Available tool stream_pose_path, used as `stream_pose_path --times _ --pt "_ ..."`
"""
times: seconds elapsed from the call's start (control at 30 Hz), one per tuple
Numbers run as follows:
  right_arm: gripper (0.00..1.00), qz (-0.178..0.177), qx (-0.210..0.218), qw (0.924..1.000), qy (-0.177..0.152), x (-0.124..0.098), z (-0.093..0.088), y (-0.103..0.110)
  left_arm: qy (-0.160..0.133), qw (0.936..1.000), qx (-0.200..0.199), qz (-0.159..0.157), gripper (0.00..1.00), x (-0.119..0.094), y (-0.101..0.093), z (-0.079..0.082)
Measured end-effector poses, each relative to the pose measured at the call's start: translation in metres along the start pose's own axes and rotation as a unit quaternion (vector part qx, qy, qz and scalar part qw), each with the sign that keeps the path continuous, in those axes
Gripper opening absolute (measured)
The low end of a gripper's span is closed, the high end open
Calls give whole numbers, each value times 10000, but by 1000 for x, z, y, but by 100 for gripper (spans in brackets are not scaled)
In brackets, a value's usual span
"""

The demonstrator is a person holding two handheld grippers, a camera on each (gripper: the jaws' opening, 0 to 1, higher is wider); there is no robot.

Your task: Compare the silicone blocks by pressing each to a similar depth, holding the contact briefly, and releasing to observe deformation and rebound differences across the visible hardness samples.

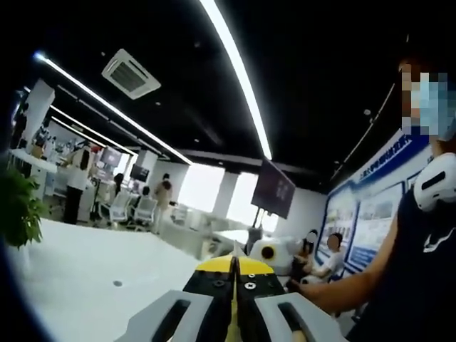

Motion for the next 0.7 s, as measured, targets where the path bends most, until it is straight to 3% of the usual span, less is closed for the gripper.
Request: stream_pose_path --times 0.7 --pt "9 -71 -222 9995 -217 1 5 -2 -112 9999 21 66 0 -1 -1 5"
Point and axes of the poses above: the point that each gripper's makers call its tool centre point, and the gripper's own axes: x roughly forward along the fingers, y roughly to its left, z roughly out of its top, the point moved 1 cm from there along -x, roughly backward along the fingers, and after that the axes turned 15 degrees about x, right-handed, at the moved point
